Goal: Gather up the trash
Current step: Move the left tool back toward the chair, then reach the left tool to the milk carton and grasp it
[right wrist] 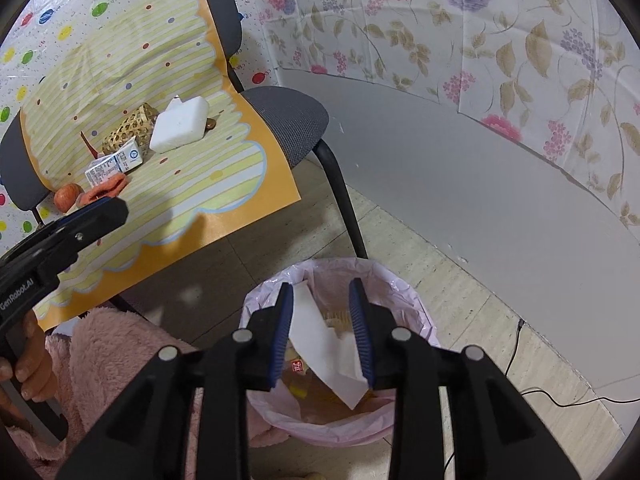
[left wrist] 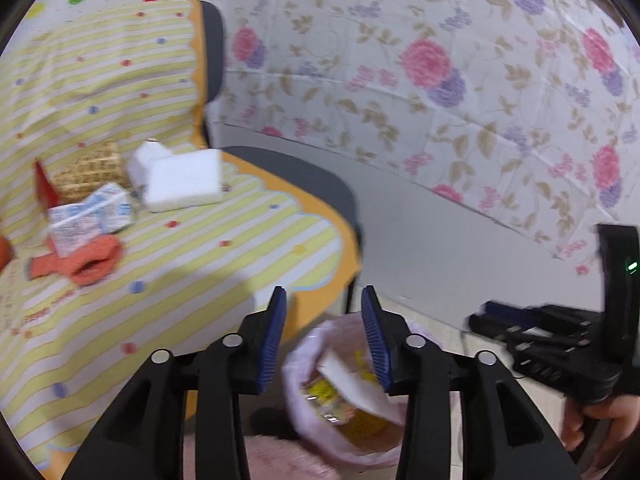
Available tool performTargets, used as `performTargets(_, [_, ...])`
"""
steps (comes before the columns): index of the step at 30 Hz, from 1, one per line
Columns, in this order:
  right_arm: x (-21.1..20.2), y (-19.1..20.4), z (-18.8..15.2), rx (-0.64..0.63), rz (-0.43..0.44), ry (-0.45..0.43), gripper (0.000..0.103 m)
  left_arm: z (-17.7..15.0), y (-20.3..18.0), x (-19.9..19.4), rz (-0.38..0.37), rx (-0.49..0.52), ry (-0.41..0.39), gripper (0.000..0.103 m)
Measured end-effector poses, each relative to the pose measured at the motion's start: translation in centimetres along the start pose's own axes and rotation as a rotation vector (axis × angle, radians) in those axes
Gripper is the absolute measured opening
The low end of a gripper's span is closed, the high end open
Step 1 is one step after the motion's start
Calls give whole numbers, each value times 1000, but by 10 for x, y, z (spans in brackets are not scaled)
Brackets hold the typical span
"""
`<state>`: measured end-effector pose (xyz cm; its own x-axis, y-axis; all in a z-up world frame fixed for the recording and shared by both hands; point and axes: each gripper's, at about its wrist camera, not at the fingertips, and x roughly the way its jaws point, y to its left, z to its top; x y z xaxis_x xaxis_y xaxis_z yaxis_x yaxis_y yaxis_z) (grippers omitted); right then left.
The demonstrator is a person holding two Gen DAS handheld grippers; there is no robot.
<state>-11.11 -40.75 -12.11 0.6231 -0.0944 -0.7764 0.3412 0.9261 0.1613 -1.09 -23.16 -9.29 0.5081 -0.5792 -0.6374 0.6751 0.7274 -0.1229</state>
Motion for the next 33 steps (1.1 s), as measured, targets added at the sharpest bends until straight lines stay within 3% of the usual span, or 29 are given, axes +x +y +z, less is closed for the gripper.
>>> performTargets(7, [-41, 22, 22, -29, 21, -105, 29, -6, 35, -36, 133, -41, 4, 48])
performTargets(13, [-45, 57, 34, -97, 78, -120, 30, -16, 71, -64, 204, -116, 0, 52])
performTargets(20, [-37, 101, 42, -190, 109, -125, 56, -24, 115, -88, 301, -224, -4, 59])
performTargets(26, [-28, 124, 53, -242, 126, -119, 67, -20, 150, -100, 365, -281, -24, 67])
performTargets(29, [-22, 133, 61, -270, 130, -122, 68, -13, 163, -98, 386, -278, -32, 76])
performTargets(33, [-12, 146, 75, -290, 140, -126, 72, -2, 174, -84, 401, -255, -30, 78])
